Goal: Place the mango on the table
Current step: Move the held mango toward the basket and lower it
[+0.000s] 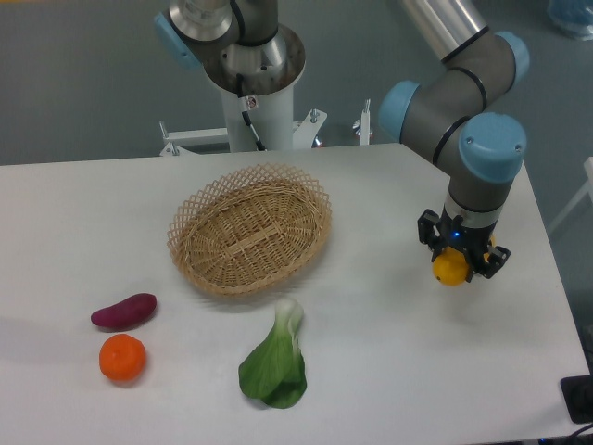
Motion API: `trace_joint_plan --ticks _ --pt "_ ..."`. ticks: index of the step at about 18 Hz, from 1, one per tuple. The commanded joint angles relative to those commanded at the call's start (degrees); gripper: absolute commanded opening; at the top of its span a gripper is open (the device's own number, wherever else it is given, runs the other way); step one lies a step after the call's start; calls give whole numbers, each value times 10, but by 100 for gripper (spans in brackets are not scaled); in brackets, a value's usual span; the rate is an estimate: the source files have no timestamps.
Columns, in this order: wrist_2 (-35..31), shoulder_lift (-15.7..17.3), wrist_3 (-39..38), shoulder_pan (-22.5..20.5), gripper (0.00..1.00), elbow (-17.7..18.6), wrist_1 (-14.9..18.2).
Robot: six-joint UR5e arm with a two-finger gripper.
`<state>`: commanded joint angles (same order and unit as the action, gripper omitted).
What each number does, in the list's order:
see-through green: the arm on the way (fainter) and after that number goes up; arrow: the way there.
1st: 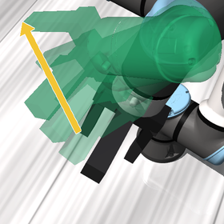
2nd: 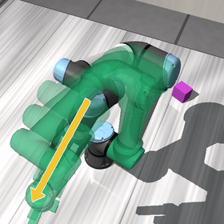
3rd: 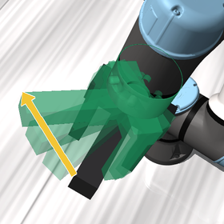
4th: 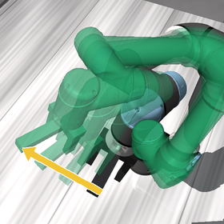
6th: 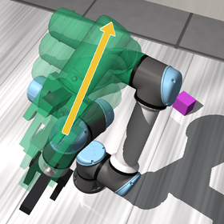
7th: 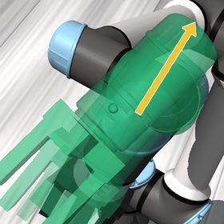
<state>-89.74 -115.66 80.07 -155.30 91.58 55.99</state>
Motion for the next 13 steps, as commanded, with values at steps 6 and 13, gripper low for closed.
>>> trace_joint_plan --ticks 6,13 --pt "0 7 5 -2 45 61 -75" --pt "-17 44 76 -5 45 146 -84"
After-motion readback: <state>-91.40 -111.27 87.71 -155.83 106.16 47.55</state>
